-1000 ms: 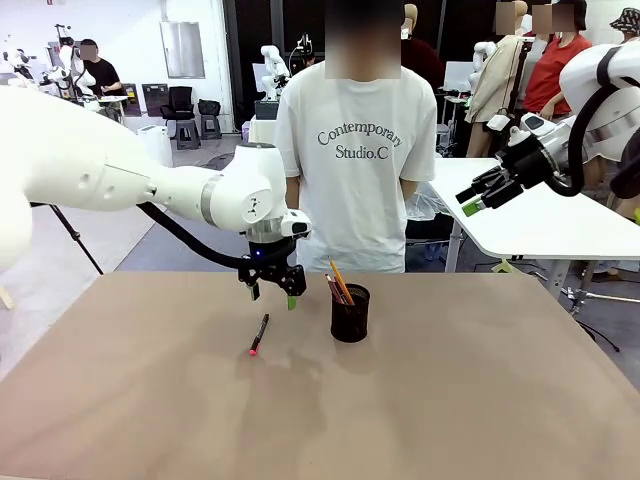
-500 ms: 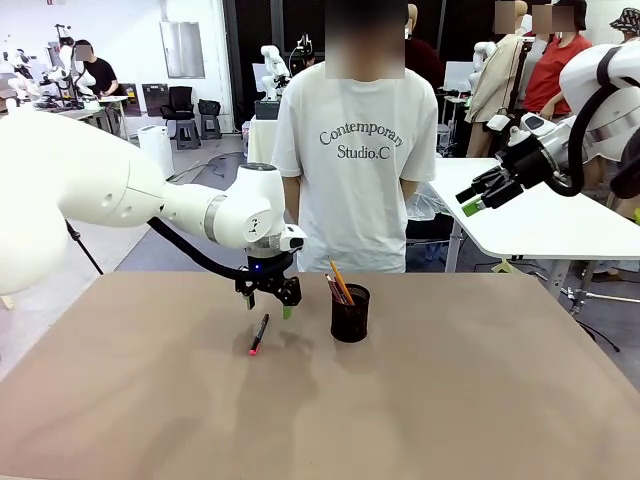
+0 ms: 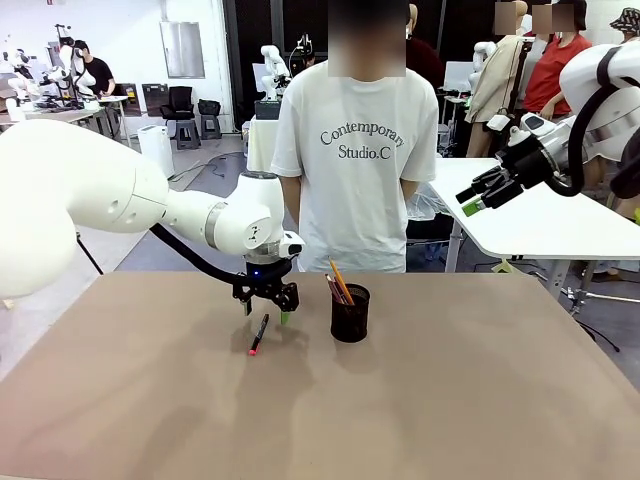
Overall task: Place the pens into the pen holder.
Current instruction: Pick up a writing instrument from the table and place it into the Pen holder.
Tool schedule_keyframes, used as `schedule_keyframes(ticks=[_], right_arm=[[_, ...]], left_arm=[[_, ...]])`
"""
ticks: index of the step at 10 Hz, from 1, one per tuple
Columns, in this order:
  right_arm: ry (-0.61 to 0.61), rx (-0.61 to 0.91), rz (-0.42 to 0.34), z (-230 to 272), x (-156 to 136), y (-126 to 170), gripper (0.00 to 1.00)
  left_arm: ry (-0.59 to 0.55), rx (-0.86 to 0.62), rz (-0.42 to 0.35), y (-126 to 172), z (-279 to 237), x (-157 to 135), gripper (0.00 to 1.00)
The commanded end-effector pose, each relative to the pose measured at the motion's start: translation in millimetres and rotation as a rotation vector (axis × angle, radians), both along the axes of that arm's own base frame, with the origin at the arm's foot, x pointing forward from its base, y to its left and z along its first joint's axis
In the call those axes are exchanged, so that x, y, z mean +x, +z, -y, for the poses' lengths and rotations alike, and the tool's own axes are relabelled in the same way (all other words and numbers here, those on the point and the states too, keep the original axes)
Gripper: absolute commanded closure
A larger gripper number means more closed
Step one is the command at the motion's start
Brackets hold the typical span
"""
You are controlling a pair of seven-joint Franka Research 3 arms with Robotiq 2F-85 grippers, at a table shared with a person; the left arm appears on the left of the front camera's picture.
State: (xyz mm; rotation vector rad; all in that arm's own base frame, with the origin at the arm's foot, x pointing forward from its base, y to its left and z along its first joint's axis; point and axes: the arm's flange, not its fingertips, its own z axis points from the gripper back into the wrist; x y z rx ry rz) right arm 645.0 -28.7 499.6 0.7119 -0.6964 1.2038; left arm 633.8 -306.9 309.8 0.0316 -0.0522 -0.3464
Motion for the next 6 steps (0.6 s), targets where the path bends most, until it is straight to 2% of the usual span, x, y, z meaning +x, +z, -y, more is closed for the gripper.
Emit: schedule_keyframes(ticks=[1,5,6], right_arm=[[-0.002,-0.002,0.004,-0.5,-0.3,2.0,0.0],[-0.002,-0.002,0.004,-0.5,-0.3,2.0,0.0],[-0.002,-0.002,0.004,-0.5,-0.3,2.0,0.0]], left_arm=[[0.046,0.011,0.01,1.5,0.2,2.0,0.1],[0.062,0.021,-0.011,0.4,0.1,1.0,0.9],[0.064,0.026,-0.013,0.5,-0.3,0.4,1.0]])
